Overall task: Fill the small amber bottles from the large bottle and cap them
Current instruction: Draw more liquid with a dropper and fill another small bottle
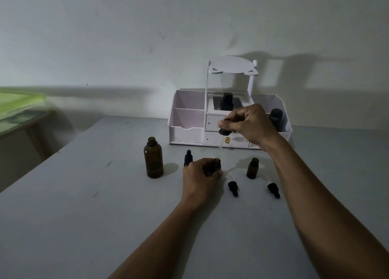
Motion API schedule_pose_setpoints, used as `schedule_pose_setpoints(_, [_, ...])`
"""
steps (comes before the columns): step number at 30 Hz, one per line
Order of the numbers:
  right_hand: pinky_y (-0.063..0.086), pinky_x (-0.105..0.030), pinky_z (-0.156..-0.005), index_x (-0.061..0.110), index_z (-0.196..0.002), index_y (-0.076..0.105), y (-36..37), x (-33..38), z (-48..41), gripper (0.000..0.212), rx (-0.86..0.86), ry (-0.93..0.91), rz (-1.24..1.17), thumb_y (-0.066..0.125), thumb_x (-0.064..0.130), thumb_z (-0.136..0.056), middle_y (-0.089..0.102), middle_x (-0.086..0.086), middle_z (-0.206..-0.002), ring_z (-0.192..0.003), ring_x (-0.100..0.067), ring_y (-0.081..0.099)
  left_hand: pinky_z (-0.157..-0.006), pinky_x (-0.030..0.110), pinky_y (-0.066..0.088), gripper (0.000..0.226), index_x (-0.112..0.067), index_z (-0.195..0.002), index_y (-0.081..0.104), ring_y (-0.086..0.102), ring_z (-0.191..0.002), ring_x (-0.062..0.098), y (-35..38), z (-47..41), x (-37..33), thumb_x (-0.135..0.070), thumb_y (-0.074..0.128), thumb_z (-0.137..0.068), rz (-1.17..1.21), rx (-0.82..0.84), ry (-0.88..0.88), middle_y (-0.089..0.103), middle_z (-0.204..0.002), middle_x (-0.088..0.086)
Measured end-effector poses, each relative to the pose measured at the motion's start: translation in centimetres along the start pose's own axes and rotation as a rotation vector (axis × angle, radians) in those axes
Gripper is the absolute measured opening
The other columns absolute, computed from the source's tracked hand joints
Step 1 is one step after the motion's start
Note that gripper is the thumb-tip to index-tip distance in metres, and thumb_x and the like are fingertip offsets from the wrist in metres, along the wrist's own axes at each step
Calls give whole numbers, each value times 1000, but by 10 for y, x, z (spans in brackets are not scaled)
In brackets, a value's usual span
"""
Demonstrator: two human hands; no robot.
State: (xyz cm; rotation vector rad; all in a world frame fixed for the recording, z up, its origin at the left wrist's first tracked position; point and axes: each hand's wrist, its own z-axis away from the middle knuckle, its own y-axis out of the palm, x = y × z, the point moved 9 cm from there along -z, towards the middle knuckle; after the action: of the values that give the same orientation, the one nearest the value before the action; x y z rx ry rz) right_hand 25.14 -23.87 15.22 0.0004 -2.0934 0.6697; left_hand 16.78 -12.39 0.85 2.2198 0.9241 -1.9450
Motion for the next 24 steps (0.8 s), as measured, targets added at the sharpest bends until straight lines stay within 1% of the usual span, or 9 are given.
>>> schedule_pose_setpoints(4, [52, -9, -61, -3, -90, 78, 0, 0, 3, 15, 3, 20, -1, 81, 9, -80, 76, -4, -78, -64, -3, 73, -69, -6, 39, 39, -13, -125, 66, 63, -95, -1, -2, -1, 0, -14, 73, -87, -22, -9, 21, 72, -117, -1])
schedule_pose_setpoints(6, [52, -10, -63, 2, -89, 79, -4, 7, 4, 14, -31, -11, 33, 81, 12, -80, 77, -4, -79, -67, -4, 73, -78, -2, 44, 42, -13, -127, 65, 62, -93, -3, -3, -2, -3, -15, 75, -86, -45, -9, 47, 72, -116, -1])
schedule_pose_setpoints(8, [54, -11, -66, 8, -90, 80, -11, 19, 4, 14, -84, -65, 83, 81, 18, -81, 78, -3, -83, -73, -6, 74, -84, 4, 44, 50, -14, -132, 61, 63, -98, 2, -4, -2, -3, -18, 76, -85, -55, -7, 55, 70, -121, 1])
schedule_pose_setpoints(11, [55, -10, -67, 13, -90, 78, -24, 40, 9, 12, -201, -127, 68, 80, 21, -81, 75, 4, -81, -71, 3, 71, -84, 9, 43, 59, -16, -138, 55, 63, -106, 8, -9, 3, 0, -25, 77, -84, -64, -28, 54, 66, -128, 3])
schedule_pose_setpoints(13, [55, -11, -66, 13, -89, 78, -29, 56, 13, 9, -277, -167, -2, 80, 19, -82, 73, 8, -77, -67, 6, 69, -78, 6, 46, 56, -18, -135, 57, 63, -101, 5, -19, 11, -4, -27, 77, -83, -64, -64, 86, 68, -123, 2])
schedule_pose_setpoints(17, [61, -25, -70, 10, -87, 78, -15, 80, 13, 7, -316, -214, -155, 79, 16, -83, 76, 2, -78, -71, -8, 74, -66, 3, 49, 38, -16, -120, 68, 66, -80, -3, -76, 32, -19, -22, 78, -83, -19, -284, 189, 73, -101, -2])
schedule_pose_setpoints(20, [57, -21, -66, 10, -85, 79, 12, 91, 5, 6, -296, -214, -198, 79, 16, -82, 76, 3, -75, -68, -5, 73, -64, 10, 52, 24, -20, -105, 72, 66, -71, -3, -132, 44, -19, -23, 78, -82, 12, -532, 236, 72, -85, -6])
schedule_pose_setpoints(22, [56, -21, -67, 10, -85, 79, 32, 95, 0, 8, -275, -212, -222, 79, 17, -81, 77, 3, -75, -68, -8, 74, -67, 21, 57, 28, -22, -106, 70, 67, -76, 2, -163, 44, -7, -27, 79, -80, 11, -625, 217, 70, -86, -9])
schedule_pose_setpoints(24, [57, -21, -67, 8, -85, 79, 49, 97, -3, 9, -253, -204, -229, 79, 16, -82, 77, 2, -75, -68, -8, 74, -69, 24, 57, 41, -23, -116, 66, 67, -86, 5, -181, 36, 10, -31, 80, -78, 14, -624, 174, 69, -96, -8])
